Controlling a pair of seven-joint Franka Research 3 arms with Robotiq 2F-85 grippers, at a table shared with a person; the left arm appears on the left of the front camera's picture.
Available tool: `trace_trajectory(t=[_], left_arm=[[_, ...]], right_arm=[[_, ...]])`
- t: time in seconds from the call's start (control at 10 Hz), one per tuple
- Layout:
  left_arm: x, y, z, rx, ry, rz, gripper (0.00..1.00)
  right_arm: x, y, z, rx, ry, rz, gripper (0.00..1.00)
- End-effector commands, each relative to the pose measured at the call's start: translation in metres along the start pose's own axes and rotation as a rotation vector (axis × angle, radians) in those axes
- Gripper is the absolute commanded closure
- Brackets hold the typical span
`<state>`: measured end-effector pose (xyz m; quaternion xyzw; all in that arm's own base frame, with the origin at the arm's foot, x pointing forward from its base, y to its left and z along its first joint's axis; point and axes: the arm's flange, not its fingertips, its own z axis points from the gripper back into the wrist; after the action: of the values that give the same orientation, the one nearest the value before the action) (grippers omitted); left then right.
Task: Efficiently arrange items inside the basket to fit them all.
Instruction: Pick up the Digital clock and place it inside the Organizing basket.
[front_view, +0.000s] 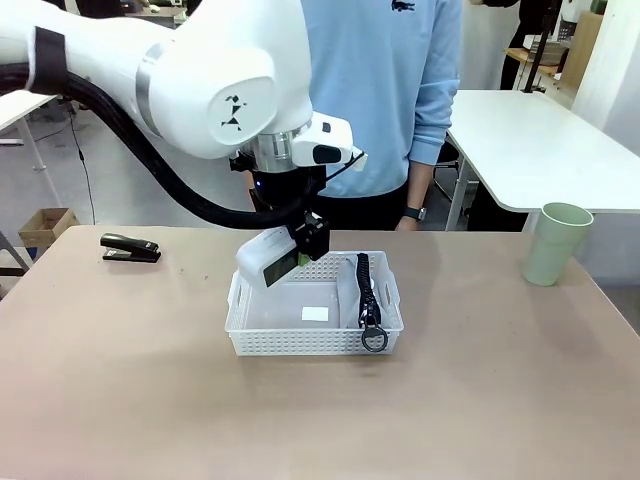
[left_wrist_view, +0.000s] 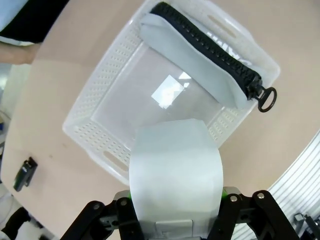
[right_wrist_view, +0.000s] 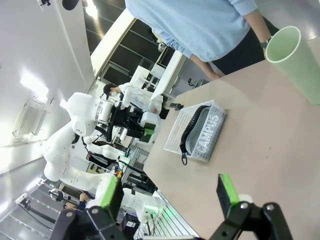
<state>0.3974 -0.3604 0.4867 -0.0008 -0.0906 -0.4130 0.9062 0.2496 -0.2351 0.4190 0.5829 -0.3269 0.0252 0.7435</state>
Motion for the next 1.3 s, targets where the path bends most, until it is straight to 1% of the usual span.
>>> trace_trajectory(t=[0.0,0.1,0.2,0.3,0.4,0.7,0.9,1.1,1.2], left_arm=[[-0.006,0.006,0.028,0.020,-0.060,-0.010,0.48],[-0.003,0.014,0.014,-0.021,-0.089,-0.030,0.48],[-0.002,0.022,-0.008,-0.011,-0.129,-0.001,0.48],[-0.004,0.027,-0.028,-0.027,-0.132,-0.035,0.48],[-0.003,0.033,-0.044,-0.040,-0.117,-0.036,0.48],[0.014,0.042,-0.087,-0.098,-0.022,-0.064,0.48],[0.025,0.041,-0.117,-0.135,0.001,-0.072,0.48],[0.030,0.041,-0.135,-0.119,0.019,-0.041,0.48],[0.033,0.041,-0.146,-0.121,0.047,-0.031,0.48]], right_arm=[[0.004,0.001,0.000,0.017,-0.022,0.026,0.00],[0.004,0.001,0.000,0.017,-0.022,0.026,0.00],[0.004,0.001,0.000,0.017,-0.022,0.026,0.00],[0.004,0.001,0.000,0.017,-0.022,0.026,0.00],[0.004,0.001,0.000,0.017,-0.022,0.026,0.00],[0.004,0.001,0.000,0.017,-0.022,0.026,0.00],[0.004,0.001,0.000,0.017,-0.022,0.026,0.00],[0.004,0.001,0.000,0.017,-0.022,0.026,0.00],[0.004,0.001,0.000,0.017,-0.022,0.026,0.00]])
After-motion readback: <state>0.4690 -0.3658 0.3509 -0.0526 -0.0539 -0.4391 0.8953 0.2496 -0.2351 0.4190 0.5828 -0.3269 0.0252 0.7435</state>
